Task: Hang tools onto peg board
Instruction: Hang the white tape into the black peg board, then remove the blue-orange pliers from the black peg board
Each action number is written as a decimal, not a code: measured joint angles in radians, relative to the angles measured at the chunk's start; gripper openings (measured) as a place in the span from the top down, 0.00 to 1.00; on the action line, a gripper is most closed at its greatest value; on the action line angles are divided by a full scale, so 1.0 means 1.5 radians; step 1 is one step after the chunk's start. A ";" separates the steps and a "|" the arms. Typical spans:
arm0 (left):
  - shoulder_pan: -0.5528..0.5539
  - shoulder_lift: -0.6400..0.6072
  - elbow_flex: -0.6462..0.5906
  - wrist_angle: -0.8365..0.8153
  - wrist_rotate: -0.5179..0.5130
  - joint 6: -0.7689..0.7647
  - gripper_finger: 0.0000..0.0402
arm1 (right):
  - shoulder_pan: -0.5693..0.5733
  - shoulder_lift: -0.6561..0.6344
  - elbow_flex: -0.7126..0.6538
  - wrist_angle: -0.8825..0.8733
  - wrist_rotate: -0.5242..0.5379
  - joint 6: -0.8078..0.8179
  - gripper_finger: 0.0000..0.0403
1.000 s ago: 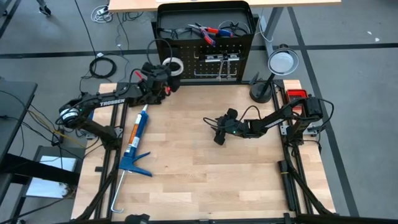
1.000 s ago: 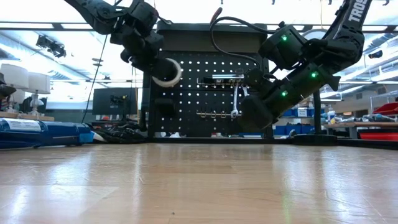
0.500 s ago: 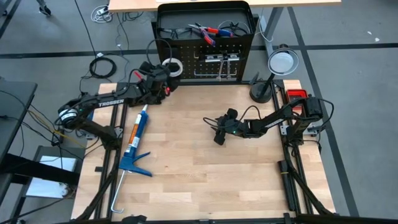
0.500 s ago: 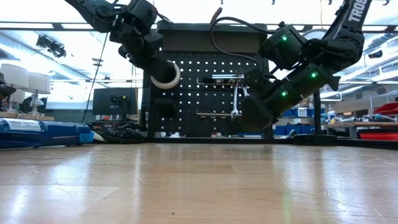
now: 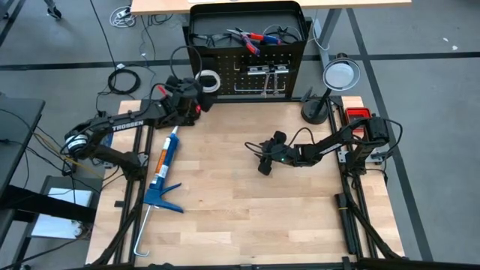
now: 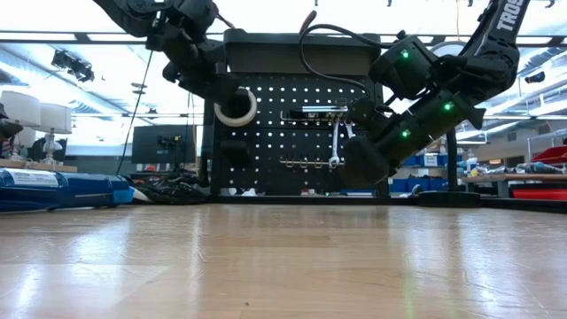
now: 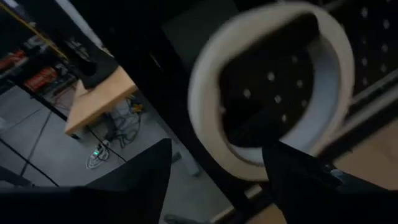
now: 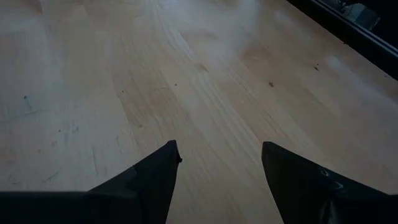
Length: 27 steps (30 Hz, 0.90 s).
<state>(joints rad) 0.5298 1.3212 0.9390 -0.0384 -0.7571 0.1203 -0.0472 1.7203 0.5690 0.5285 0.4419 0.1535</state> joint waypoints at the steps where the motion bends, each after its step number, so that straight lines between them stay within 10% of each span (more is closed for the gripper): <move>1: -0.004 0.000 0.000 -0.010 0.003 -0.001 0.36 | 0.000 0.000 0.000 0.000 0.000 0.000 0.40; 19: -0.161 -0.064 -0.010 0.006 -0.127 0.038 0.43 | 0.000 0.000 0.000 -0.018 0.000 0.000 0.40; 27: -0.251 -0.084 -0.131 0.210 -0.098 0.107 0.45 | 0.001 0.000 0.000 -0.024 0.000 0.000 0.40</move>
<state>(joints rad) 0.1541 1.1950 0.7425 0.2771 -0.9045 0.2813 -0.0458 1.7203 0.5694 0.4927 0.4419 0.1539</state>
